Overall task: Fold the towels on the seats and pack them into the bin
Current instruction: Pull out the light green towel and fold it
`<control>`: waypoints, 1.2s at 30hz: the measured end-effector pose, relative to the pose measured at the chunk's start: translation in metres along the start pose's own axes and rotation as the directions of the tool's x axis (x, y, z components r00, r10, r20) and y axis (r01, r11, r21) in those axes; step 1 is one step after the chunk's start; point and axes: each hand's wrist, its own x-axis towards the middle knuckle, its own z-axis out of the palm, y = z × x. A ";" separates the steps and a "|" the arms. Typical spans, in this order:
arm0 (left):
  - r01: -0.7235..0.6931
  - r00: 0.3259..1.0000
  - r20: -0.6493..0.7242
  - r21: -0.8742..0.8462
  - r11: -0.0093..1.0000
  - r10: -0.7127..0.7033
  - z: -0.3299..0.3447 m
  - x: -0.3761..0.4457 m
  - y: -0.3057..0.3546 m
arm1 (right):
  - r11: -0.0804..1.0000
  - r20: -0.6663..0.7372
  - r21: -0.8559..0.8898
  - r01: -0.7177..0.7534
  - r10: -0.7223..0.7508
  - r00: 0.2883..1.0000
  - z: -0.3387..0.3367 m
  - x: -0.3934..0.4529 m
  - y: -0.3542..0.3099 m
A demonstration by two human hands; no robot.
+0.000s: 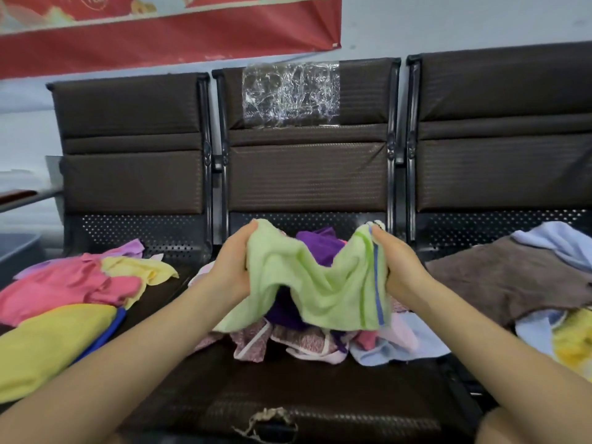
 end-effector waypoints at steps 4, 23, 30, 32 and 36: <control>0.060 0.995 -0.077 0.043 0.997 -0.056 0.002 -0.004 -0.024 | 0.986 0.041 -0.148 0.077 -0.071 0.997 0.003 0.000 0.006; -0.388 0.921 0.316 0.702 0.597 0.226 -0.009 0.064 -0.069 | 0.473 0.495 -0.734 0.486 -0.117 0.861 0.003 -0.029 -0.009; -0.367 0.909 0.410 0.694 0.620 0.079 -0.005 0.069 -0.093 | 0.348 0.448 -0.777 0.525 -0.281 0.849 -0.012 -0.013 -0.009; -0.413 0.897 0.425 0.712 0.568 0.120 -0.008 0.068 -0.088 | 0.302 0.416 -0.806 0.509 -0.325 0.850 -0.016 -0.007 -0.008; -0.508 0.849 0.408 0.806 0.303 0.335 -0.008 0.067 -0.060 | 0.133 0.353 -0.905 0.403 -0.293 0.889 -0.031 0.004 -0.011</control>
